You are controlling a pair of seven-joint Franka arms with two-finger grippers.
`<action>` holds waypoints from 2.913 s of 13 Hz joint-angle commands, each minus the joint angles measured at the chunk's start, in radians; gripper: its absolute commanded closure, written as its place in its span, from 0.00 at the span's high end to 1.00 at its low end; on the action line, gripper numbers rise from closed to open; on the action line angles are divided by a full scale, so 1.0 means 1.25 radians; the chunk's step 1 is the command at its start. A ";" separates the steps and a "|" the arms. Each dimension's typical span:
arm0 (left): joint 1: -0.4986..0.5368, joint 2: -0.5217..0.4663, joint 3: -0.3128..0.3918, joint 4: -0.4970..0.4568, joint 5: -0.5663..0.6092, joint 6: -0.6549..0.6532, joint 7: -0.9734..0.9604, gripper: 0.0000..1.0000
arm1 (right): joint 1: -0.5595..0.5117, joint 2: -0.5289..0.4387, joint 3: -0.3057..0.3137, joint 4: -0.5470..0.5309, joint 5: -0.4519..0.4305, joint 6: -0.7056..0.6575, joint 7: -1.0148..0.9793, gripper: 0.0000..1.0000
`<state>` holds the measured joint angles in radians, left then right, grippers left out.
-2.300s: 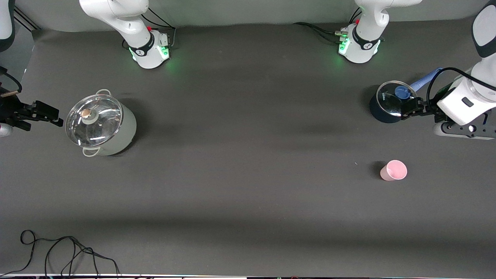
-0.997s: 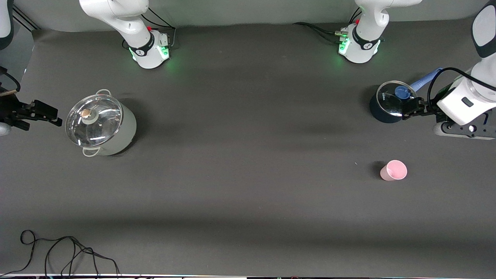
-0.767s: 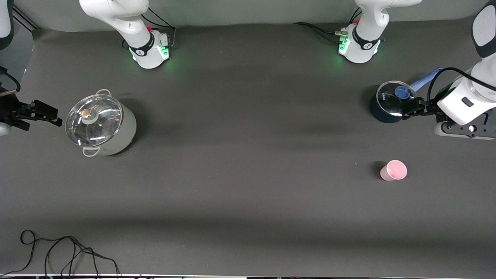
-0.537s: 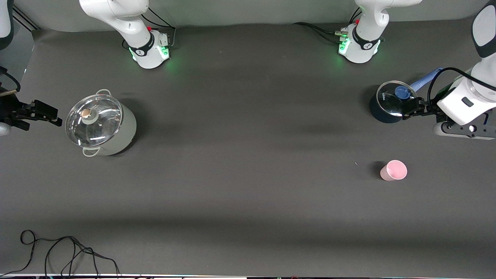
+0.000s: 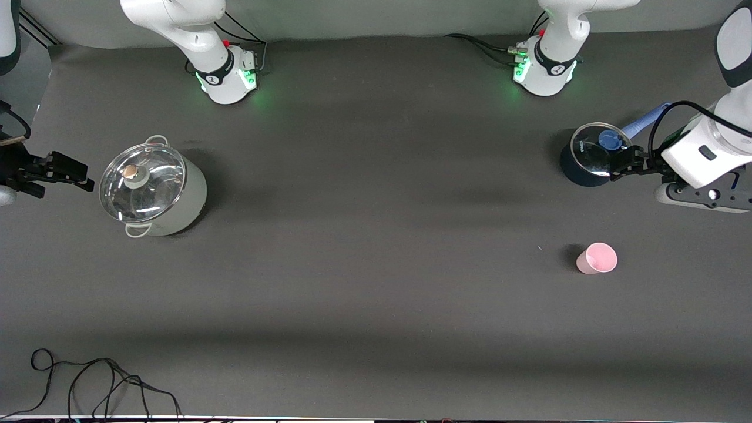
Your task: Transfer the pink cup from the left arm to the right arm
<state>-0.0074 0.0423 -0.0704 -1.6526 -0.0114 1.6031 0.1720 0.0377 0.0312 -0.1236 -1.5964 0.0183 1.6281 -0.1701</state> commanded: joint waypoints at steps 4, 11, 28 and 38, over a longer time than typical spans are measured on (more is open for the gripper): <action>0.003 0.018 0.008 0.033 -0.005 0.001 0.458 0.99 | 0.003 -0.008 -0.003 0.006 -0.007 -0.010 -0.005 1.00; 0.114 0.035 0.007 0.065 -0.135 -0.016 0.979 0.99 | 0.003 -0.007 -0.003 0.002 -0.007 -0.010 -0.006 1.00; 0.501 0.568 0.004 0.186 -0.593 -0.173 1.737 0.99 | 0.003 -0.005 -0.003 0.001 -0.006 -0.010 -0.005 1.00; 0.516 0.754 0.004 0.186 -0.722 -0.093 1.869 0.99 | 0.003 -0.007 -0.002 0.002 -0.005 -0.010 -0.005 1.00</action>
<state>0.6240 0.9612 -0.0587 -1.4417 -0.8770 1.4761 2.4829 0.0377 0.0311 -0.1236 -1.5978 0.0183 1.6263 -0.1701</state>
